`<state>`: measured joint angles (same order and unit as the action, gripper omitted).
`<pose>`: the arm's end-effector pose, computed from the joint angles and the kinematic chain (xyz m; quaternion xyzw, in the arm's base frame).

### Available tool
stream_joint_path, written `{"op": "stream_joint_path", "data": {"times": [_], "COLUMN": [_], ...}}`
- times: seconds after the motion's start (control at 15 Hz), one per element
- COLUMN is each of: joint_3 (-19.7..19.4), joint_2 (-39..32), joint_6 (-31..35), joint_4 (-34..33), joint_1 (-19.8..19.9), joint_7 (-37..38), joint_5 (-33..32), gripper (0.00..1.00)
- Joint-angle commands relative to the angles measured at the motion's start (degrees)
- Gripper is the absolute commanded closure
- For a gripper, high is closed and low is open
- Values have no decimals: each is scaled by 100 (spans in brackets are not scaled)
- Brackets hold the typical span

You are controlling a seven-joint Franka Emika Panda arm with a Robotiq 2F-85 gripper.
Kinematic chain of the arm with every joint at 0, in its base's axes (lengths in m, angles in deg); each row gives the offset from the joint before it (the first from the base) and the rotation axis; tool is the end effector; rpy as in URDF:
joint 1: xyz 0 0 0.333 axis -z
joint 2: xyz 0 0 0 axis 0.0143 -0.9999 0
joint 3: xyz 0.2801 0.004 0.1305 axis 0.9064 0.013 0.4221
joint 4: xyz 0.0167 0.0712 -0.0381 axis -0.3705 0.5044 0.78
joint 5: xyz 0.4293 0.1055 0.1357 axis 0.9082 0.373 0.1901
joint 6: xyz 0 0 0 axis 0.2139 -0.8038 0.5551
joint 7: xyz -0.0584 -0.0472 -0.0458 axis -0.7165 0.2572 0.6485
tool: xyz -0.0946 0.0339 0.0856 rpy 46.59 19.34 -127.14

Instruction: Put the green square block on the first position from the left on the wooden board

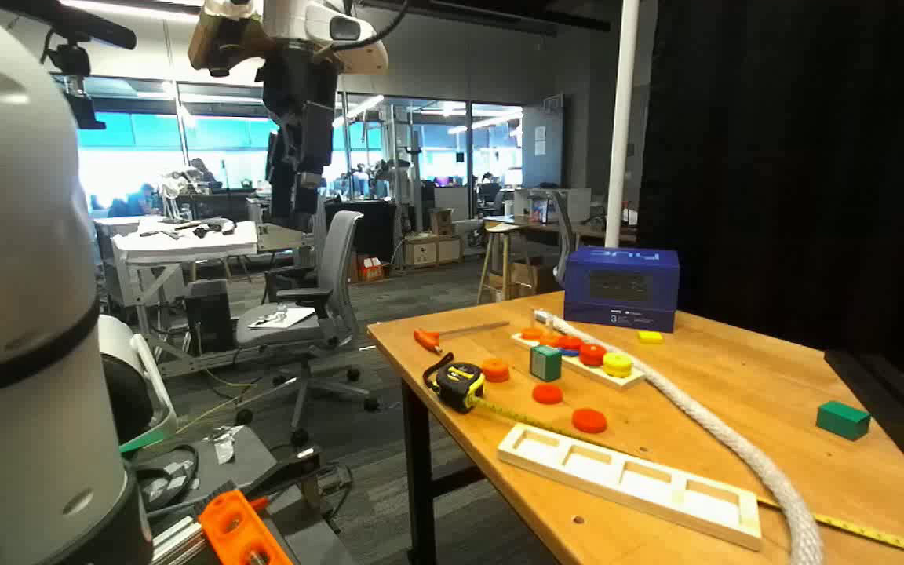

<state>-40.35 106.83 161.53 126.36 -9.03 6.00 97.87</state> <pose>0.3257 0.1844 0.3836 0.9927 -0.0283 -0.0996 0.0624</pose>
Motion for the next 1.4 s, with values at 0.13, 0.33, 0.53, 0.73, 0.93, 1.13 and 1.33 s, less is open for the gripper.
{"op": "stream_joint_path", "data": {"times": [0.13, 0.33, 0.53, 0.73, 0.93, 1.13, 1.33], "joint_3": [-12, -12, -44, -131, -301, -467, -576], "joint_2": [8, 9, -63, -304, -800, -1542, -2232], "joint_6": [-15, -15, 222, 1001, 1930, 2689, 3323], "joint_4": [-41, -41, 20, 128, 175, 55, -104], "joint_1": [-8, -8, 33, 51, 62, 163, 432], "joint_7": [4, 4, -167, -472, -828, -1023, -831], "joint_5": [-9, -9, -171, -298, -299, -427, -799], "gripper": [0, 0, 0, 0, 0, 0, 0]}}
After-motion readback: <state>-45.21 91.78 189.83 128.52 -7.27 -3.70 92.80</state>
